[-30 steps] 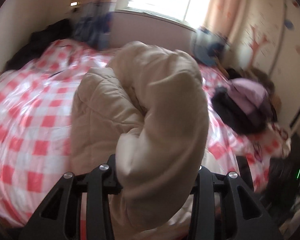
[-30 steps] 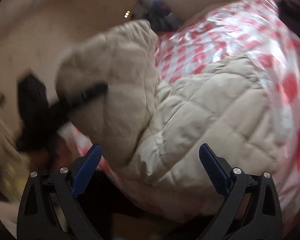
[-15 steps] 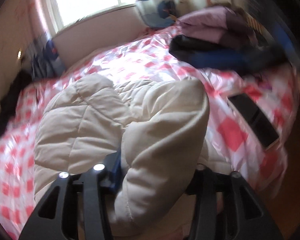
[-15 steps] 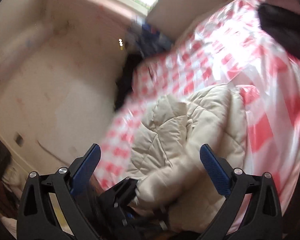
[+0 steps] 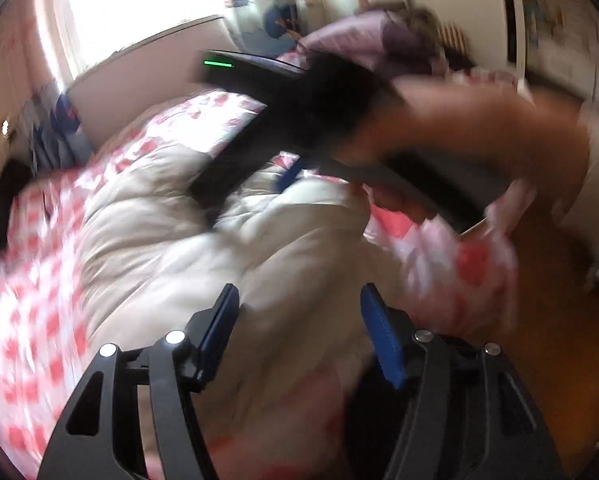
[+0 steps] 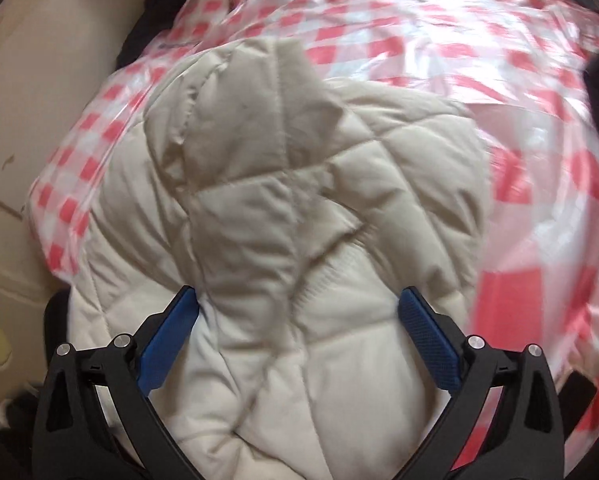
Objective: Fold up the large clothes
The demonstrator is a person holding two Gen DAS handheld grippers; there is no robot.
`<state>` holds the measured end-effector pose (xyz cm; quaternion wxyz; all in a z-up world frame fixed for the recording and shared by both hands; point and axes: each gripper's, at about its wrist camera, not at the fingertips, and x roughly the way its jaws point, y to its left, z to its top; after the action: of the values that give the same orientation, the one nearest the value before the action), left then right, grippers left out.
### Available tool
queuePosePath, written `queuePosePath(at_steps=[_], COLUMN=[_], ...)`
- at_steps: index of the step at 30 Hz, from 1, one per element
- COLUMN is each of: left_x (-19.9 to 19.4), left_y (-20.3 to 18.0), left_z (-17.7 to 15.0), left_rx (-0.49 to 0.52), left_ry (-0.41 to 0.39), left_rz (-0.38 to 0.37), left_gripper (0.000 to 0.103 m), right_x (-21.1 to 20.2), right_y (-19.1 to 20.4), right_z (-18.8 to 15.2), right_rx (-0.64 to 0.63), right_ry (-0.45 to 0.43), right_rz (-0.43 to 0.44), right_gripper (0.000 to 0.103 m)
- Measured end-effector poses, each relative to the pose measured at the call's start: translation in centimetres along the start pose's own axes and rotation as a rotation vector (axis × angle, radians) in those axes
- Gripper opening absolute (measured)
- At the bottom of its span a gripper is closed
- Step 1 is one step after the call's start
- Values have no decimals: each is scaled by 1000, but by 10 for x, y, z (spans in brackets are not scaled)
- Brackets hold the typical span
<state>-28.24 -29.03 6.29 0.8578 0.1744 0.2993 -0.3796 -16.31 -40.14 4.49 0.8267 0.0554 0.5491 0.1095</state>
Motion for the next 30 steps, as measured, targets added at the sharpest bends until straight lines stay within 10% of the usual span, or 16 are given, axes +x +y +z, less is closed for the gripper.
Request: queuePosePath(at_steps=[9, 15, 19, 23, 30], left_x=[-1, 72, 80, 52, -27], left_y=[214, 230, 206, 185, 221], left_z=[-45, -64, -36, -9, -21], left_rx=[-812, -1062, -912, -714, -577], left_ry=[22, 99, 104, 31, -20], left_rz=[-26, -377, -305, -187, 122], left_gripper=[66, 85, 90, 74, 72], right_x=[-3, -1, 3, 11, 59], right_y=[-2, -23, -30, -19, 63], right_z=[-25, -49, -50, -46, -10], right_rx=[-6, 124, 171, 191, 119], right_ry=[-111, -195, -230, -276, -313], right_rz=[-226, -133, -65, -11, 210], right_gripper=[96, 96, 97, 97, 97])
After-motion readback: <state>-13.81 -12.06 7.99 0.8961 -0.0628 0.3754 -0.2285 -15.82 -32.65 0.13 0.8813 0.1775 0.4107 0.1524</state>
